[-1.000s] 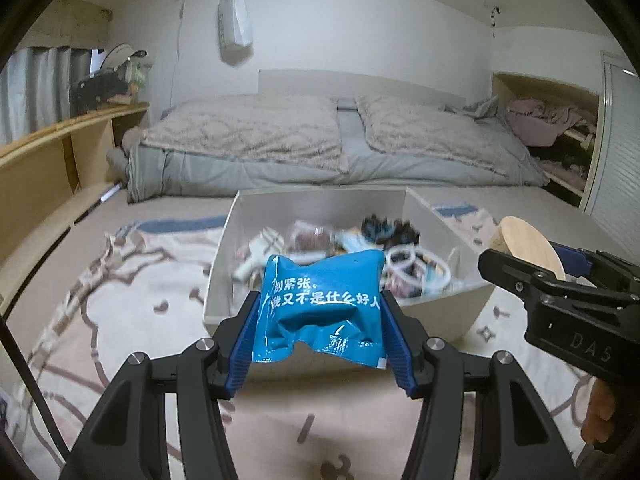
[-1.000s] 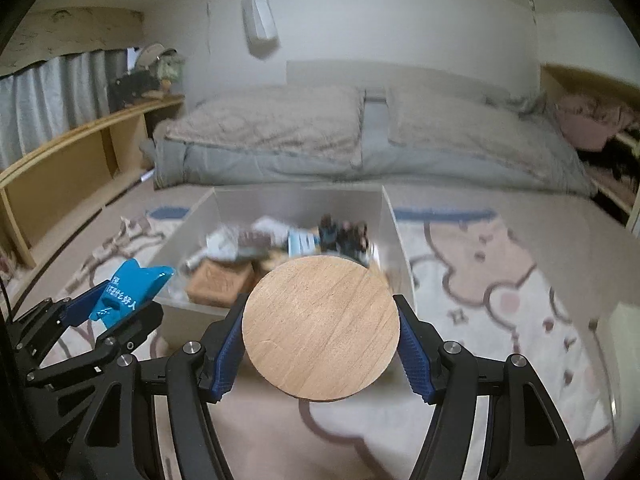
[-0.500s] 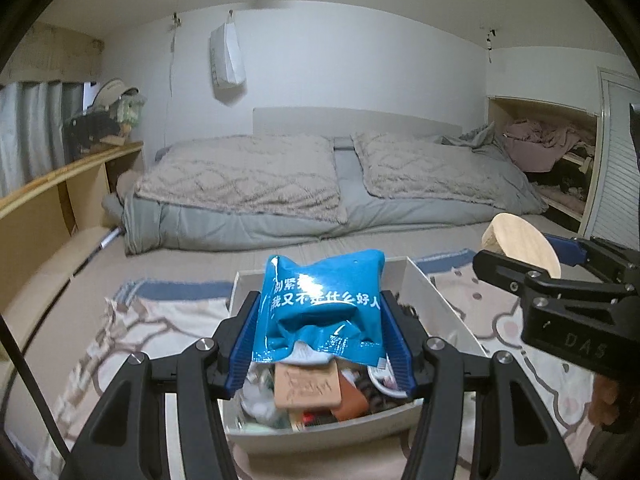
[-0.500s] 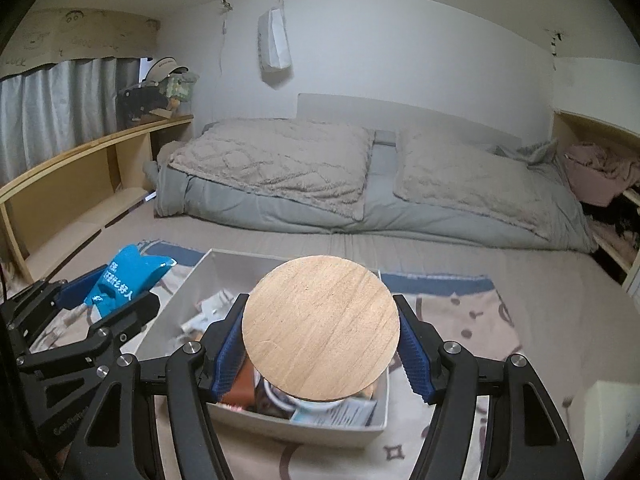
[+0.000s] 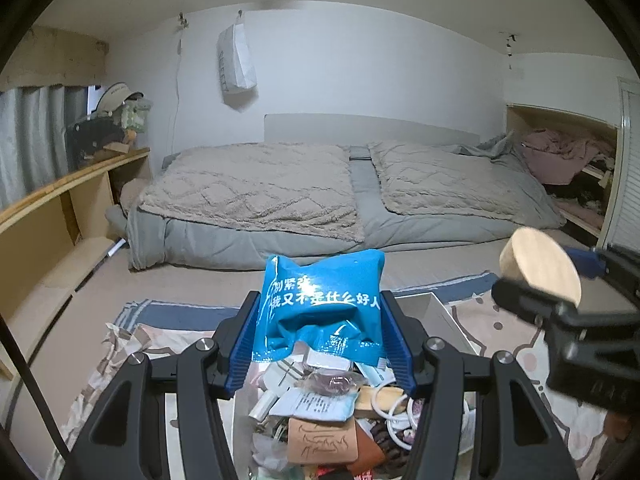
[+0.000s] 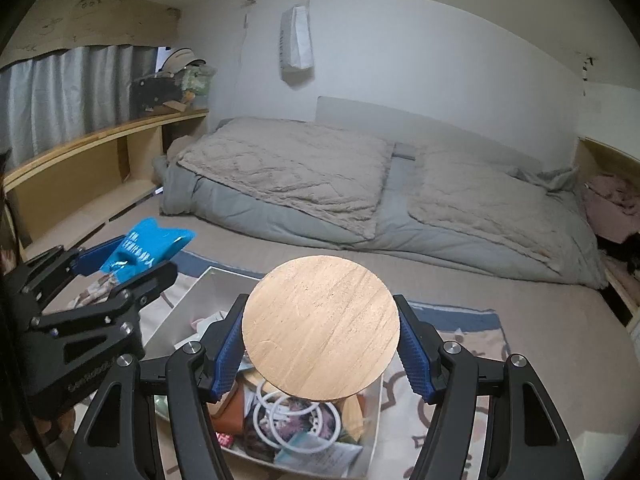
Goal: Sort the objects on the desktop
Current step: 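Lower the blue packet into the box with the left tool while the right tool lowers the coaster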
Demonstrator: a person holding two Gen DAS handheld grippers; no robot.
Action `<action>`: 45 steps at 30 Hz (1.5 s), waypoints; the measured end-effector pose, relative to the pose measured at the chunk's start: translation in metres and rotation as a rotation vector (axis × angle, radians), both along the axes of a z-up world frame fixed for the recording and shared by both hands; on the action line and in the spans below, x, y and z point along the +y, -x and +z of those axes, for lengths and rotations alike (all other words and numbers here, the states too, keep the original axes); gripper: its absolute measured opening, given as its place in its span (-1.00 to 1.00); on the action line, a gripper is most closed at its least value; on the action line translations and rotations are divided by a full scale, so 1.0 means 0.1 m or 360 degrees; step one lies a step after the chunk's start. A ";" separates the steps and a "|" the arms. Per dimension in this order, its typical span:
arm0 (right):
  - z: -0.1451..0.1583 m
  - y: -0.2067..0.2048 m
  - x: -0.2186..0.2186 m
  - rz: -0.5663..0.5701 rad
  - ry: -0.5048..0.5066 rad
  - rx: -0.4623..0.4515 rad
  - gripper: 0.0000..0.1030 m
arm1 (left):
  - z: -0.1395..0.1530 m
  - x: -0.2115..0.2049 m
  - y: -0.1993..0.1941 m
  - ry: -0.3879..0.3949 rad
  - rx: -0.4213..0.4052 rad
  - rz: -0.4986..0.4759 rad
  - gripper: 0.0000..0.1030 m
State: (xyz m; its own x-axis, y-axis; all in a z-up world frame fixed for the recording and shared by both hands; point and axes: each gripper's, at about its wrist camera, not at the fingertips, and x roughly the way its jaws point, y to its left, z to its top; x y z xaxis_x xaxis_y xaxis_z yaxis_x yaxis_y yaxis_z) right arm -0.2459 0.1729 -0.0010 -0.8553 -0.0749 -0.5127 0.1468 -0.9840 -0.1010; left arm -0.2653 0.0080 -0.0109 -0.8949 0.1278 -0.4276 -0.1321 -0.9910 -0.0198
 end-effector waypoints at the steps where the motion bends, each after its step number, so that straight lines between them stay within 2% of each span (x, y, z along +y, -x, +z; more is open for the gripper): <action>1: -0.04 0.03 0.00 0.0002 0.0008 -0.0008 0.33 | -0.03 -0.02 0.04 -0.0006 -0.0003 -0.0004 0.11; 6: -0.29 0.17 0.01 -0.0001 -0.0001 -0.0083 0.33 | -0.23 -0.15 0.25 -0.0025 -0.0046 0.0002 0.11; 12: -0.45 0.29 0.04 0.0003 0.0005 -0.0130 0.33 | -0.50 -0.33 0.53 -0.0082 -0.0183 0.0087 0.11; 17: -0.56 0.38 0.01 0.0017 0.0002 -0.0172 0.33 | -0.63 -0.37 0.71 -0.0124 -0.0238 0.0120 0.11; 29: -0.71 0.57 0.04 0.0010 0.0057 -0.0238 0.33 | -0.85 -0.16 1.16 -0.0067 -0.0323 0.0074 0.11; 33: -0.74 0.62 0.07 -0.0002 0.0075 -0.0254 0.33 | -0.94 -0.17 1.30 -0.0074 -0.0434 0.0072 0.11; 38: -0.80 0.68 0.08 -0.0022 0.0091 -0.0282 0.33 | -0.99 -0.19 1.35 -0.0090 -0.0499 0.0075 0.11; 45: -0.85 0.71 0.03 -0.0001 0.0073 -0.0297 0.33 | -1.07 -0.10 1.41 -0.0011 -0.0575 0.0093 0.11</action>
